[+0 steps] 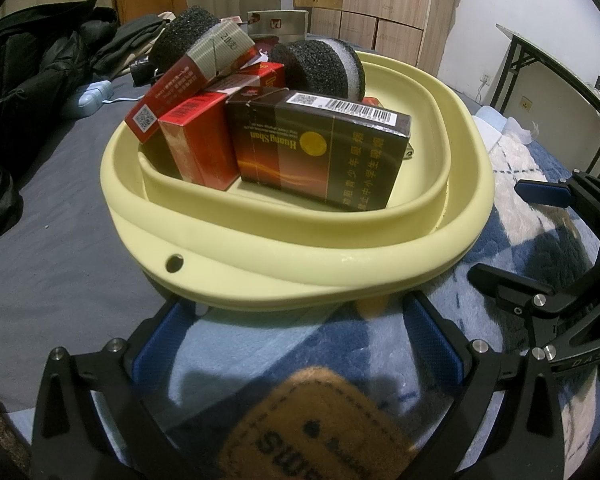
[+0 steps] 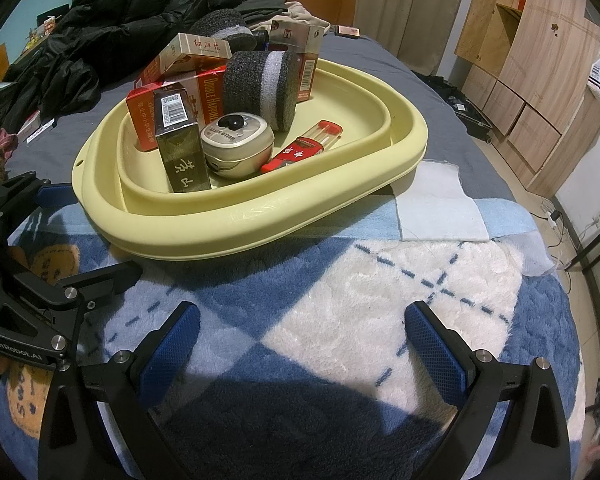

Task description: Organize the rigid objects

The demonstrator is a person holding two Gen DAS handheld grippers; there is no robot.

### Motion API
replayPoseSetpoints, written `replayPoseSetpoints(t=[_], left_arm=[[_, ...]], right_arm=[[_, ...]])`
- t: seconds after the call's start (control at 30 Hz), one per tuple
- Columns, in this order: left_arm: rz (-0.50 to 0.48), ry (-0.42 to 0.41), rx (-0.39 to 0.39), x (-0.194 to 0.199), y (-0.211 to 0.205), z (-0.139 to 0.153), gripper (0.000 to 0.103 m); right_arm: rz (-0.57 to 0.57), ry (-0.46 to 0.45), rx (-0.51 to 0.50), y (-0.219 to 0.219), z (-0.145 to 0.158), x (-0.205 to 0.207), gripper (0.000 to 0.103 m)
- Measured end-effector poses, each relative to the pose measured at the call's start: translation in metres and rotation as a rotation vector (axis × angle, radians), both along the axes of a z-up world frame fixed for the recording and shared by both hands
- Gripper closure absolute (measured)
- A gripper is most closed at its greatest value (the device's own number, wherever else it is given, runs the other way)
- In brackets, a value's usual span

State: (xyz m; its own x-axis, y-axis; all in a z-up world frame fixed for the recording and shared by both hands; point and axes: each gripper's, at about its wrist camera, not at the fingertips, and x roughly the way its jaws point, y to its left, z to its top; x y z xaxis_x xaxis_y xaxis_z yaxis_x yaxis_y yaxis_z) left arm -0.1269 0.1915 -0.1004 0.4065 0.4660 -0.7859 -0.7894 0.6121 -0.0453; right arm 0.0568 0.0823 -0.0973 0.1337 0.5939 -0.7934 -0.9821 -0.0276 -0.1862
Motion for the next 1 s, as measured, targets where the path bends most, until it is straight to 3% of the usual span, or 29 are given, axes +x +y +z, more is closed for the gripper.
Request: replayPoseSetpoints(t=[1.0], left_arm=[[0.0, 0.0, 0.0, 0.0032, -0.0071, -0.0031, 0.0]], right_arm=[[0.0, 0.0, 0.0, -0.0005, 0.0003, 0.0005, 0.0]])
